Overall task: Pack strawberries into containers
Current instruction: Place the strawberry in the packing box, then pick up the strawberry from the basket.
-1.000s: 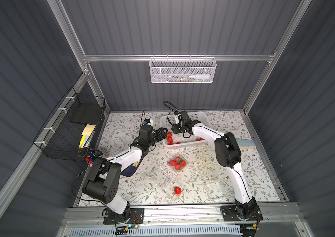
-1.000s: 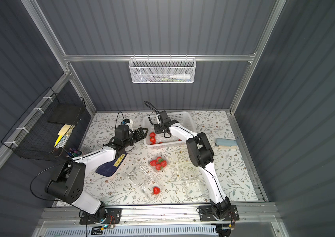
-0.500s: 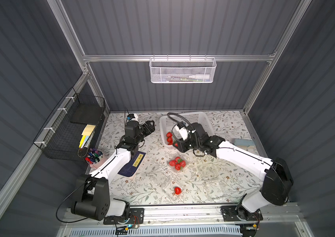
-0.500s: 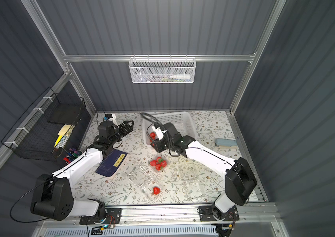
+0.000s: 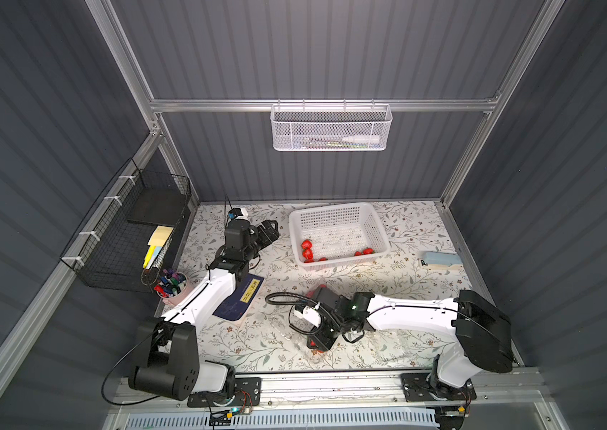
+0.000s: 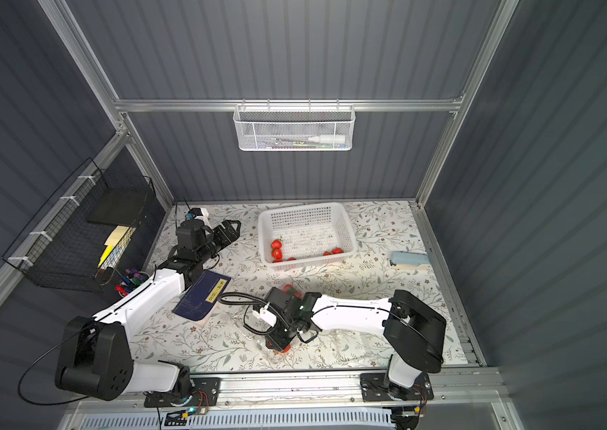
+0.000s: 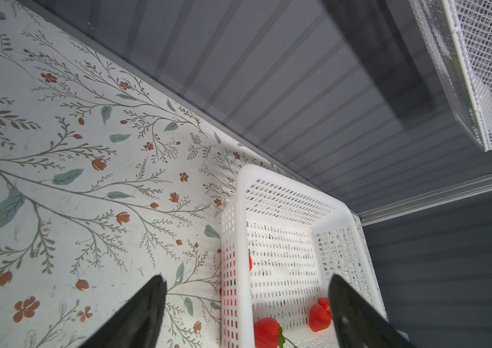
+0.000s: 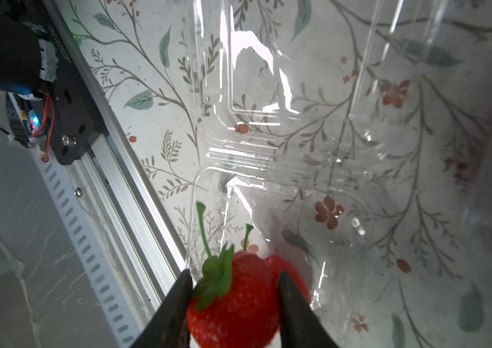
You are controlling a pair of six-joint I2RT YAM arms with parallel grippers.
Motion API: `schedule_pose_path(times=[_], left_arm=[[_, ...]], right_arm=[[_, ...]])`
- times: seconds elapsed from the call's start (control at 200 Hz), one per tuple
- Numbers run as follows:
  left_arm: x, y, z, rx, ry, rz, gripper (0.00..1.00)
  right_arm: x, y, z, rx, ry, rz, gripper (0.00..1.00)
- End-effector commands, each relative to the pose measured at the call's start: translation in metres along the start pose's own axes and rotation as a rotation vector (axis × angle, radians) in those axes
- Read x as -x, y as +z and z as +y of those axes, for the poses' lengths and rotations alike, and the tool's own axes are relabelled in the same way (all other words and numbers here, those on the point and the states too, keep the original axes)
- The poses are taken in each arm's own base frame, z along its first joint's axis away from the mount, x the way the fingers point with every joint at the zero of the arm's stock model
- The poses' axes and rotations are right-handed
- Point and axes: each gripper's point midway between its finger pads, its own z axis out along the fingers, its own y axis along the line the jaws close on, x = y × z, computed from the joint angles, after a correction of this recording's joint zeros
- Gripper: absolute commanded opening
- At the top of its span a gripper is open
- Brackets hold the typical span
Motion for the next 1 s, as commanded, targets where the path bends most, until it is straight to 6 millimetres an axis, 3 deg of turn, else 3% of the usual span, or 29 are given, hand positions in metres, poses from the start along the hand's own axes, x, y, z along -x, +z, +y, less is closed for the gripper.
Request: schedule_pose_path(times=[0.0, 0.135, 0.295, 0.385, 0.56, 0.69, 0.81, 0.996], left_arm=[[0.005, -0.008, -0.002, -0.011, -0.005, -0.011, 0.87], [0.002, -0.007, 0.001, -0.004, -0.005, -0.005, 0.87], [-0.004, 0.000, 0.006, 0.002, -0.003, 0.009, 0.88], [-0.008, 0.006, 0.007, -0.007, 0.014, 0.017, 0.88], [-0.007, 0.022, 0.013, -0.005, 0.041, -0.011, 0.85], [-0.018, 0.037, 0.016, -0.008, 0.043, 0.016, 0.84], [-0.035, 0.053, 0.016, -0.006, 0.057, 0.057, 0.84], [-0.066, 0.075, 0.005, -0.037, 0.069, 0.125, 0.85]], right_arm=[[-0.004, 0.005, -0.003, -0.009, 0.013, 0.008, 0.46], [0.003, 0.004, -0.010, -0.053, 0.016, -0.012, 0.52], [0.019, -0.013, -0.016, -0.073, 0.008, -0.056, 0.56], [0.045, -0.043, -0.036, -0.126, 0.024, -0.149, 0.55], [0.131, -0.134, -0.102, -0.117, 0.168, -0.496, 0.52], [0.175, -0.167, -0.158, -0.300, 0.173, -0.571, 0.57], [0.206, -0.159, -0.200, -0.299, 0.216, -0.521, 0.59], [0.217, -0.104, -0.257, -0.292, 0.302, -0.326, 0.57]])
